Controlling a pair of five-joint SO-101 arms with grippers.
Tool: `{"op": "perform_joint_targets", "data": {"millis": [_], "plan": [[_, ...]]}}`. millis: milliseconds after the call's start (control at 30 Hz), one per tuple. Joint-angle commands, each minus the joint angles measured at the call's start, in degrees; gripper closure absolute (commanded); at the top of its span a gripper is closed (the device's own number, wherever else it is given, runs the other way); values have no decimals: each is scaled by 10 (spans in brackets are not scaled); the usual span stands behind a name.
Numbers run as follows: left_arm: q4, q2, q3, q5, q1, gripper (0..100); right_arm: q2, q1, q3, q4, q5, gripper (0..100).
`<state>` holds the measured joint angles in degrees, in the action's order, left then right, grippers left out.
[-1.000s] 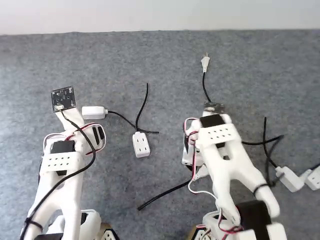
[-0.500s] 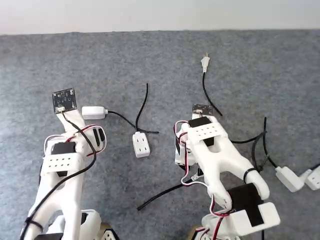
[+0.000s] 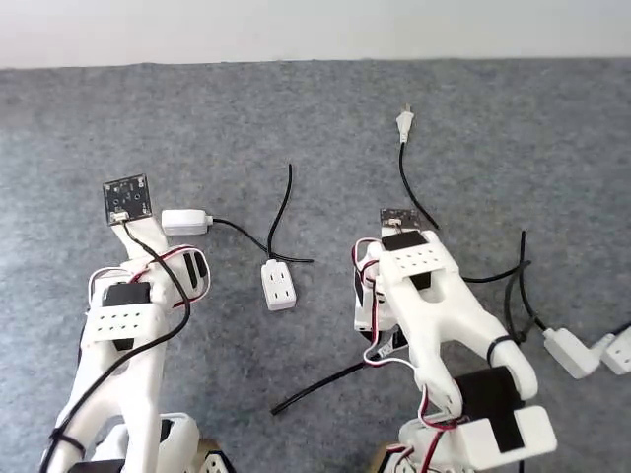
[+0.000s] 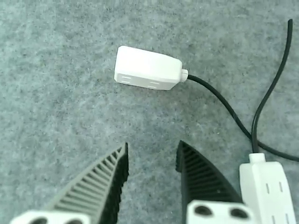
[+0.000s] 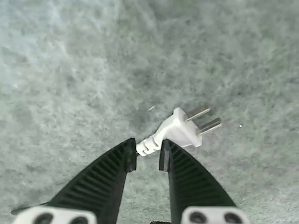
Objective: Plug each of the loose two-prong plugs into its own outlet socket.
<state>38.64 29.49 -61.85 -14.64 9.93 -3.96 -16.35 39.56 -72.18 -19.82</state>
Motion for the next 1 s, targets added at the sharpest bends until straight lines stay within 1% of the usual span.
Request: {"op": "perform_joint_targets", "data": {"millis": [0,167,400,433,500,567,633,667,767,800,833,933,967], "plan": [[-11,17,5,4,1,840,-15,7,12,-4,14,901],[-11,17,5,4,0,839,-15,14,35,-3,69,900],[-11,17,5,4,0,839,-15,8,46,6,76,899],[-11,17,5,4,0,839,-15,8,46,6,77,891],[-11,17,5,4,0,839,-15,8,47,-1,113,861],[-11,17,5,4,0,839,-19,13,50,-10,174,842],[-11,17,5,4,0,839,-20,14,49,-15,258,841],[-11,17,5,4,0,839,-20,14,49,-15,312,841],[-11,17,5,4,0,839,-20,20,49,-13,515,841],[-11,17,5,5,0,839,-21,26,48,-13,572,841],[-11,17,4,5,0,839,-21,32,47,-13,607,841],[-11,17,4,5,0,838,-38,62,33,-9,659,841],[-11,17,4,5,0,838,-49,72,29,-8,693,841]]}}
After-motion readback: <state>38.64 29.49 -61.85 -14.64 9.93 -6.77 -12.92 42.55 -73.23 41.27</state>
